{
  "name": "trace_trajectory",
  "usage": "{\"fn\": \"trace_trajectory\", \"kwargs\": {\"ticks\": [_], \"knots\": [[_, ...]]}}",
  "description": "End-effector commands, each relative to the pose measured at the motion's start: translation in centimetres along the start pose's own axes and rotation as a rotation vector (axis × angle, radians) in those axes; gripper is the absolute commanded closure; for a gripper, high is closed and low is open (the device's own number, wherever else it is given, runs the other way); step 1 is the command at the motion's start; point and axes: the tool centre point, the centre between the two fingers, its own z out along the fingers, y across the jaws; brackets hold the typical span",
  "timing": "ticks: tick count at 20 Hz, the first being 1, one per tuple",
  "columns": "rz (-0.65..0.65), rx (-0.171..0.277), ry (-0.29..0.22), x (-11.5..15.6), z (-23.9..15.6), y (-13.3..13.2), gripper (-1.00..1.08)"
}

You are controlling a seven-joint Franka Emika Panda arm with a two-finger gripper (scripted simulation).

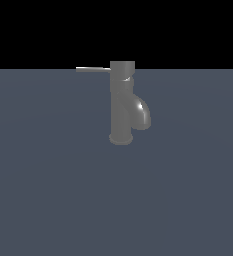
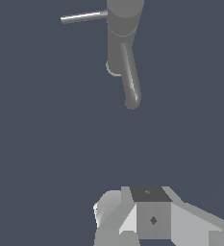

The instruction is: Turn on the faucet by rotating a designated handle.

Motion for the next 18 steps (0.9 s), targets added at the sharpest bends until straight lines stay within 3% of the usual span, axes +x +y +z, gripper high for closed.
{"fn": "trace_trajectory", "kwargs": {"ticks": [1, 18], "knots": [[0.0, 0.0, 0.0, 0.0, 0.0, 0.0, 1.08], [0.003, -0.008, -0.015, 0.84, -0.01, 0.77, 1.08]]}}
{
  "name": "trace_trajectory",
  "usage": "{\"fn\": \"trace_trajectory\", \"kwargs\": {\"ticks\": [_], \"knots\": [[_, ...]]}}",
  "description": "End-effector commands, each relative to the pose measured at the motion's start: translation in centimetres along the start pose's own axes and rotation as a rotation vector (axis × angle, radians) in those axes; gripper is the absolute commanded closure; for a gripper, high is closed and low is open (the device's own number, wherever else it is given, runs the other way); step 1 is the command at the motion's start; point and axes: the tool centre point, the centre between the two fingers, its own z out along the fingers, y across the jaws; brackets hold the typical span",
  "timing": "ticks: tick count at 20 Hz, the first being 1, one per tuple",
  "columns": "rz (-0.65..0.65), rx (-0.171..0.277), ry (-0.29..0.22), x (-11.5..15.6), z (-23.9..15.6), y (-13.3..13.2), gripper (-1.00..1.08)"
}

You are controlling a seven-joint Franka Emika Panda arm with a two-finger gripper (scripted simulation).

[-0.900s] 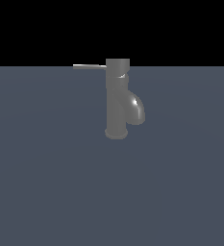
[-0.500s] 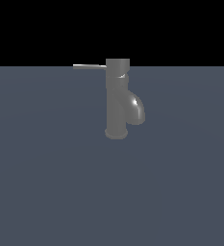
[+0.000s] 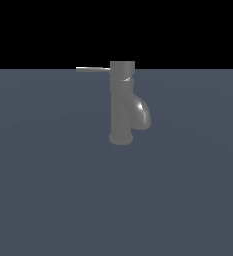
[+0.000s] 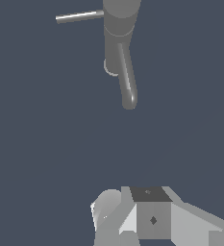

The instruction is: Turn on the faucet by rotating a designated handle.

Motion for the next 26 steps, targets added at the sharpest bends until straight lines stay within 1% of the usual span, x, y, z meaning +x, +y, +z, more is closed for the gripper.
{"fn": "trace_trajectory", "kwargs": {"ticks": [1, 6, 11, 26], "knots": [[0.012, 0.001, -0.001, 0.4, 0.0, -0.1, 1.08], [0.06, 0.007, -0.001, 1.7, 0.1, -0.3, 1.08], [0.133, 0.014, -0.003, 3.7, 0.3, -0.7, 1.08], [0.462, 0.036, -0.018, 12.6, 2.8, -3.1, 1.08]]}}
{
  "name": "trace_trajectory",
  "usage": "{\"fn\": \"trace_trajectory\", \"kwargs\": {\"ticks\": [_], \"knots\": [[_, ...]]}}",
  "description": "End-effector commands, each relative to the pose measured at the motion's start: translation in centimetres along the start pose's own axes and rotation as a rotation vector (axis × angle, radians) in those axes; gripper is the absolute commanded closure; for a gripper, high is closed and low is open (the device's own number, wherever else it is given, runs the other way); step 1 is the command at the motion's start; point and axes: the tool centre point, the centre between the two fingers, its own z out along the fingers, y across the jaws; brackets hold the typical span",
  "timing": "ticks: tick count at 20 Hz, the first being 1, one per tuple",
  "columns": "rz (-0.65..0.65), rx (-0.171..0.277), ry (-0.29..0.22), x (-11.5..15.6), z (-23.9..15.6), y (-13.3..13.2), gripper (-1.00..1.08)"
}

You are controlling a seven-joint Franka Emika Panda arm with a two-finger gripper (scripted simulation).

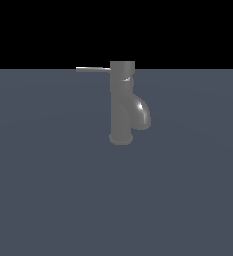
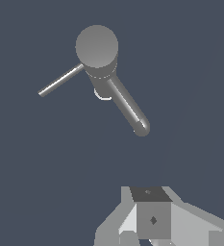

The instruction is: Turn on the faucet by rotating a designated handle.

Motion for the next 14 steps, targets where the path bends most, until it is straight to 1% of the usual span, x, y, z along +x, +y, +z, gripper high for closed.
{"fn": "trace_trajectory", "kwargs": {"ticks": [1, 14], "knots": [[0.058, 0.003, -0.002, 1.2, 0.6, -1.1, 1.08], [0.358, 0.005, -0.012, 7.1, 5.1, -6.7, 1.08]]}}
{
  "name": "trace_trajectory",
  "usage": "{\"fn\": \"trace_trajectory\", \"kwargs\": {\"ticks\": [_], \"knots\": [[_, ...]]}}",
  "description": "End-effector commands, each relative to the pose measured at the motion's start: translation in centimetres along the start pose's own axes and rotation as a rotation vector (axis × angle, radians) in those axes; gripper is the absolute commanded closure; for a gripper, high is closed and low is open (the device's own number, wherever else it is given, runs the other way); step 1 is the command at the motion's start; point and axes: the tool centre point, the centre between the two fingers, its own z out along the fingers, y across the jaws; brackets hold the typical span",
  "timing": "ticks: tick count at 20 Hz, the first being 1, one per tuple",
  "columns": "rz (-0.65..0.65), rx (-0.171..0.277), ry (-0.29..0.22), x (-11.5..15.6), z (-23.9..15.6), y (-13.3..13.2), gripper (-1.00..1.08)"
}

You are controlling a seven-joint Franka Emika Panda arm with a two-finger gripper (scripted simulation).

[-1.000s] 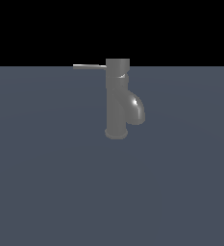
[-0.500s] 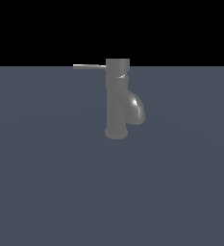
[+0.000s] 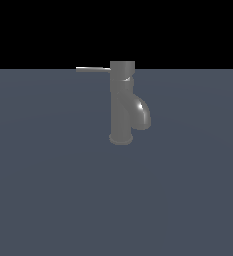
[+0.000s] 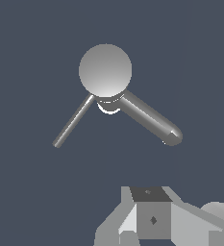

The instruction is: Turn on the faucet by rotating a designated handle.

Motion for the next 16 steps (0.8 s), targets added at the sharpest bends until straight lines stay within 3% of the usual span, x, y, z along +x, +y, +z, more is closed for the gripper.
{"fn": "trace_trajectory", "kwargs": {"ticks": [1, 16], "knots": [[0.059, 0.0, -0.001, 0.7, 1.0, -1.4, 1.08], [0.405, -0.009, 0.004, 3.8, 8.6, -9.3, 1.08]]}}
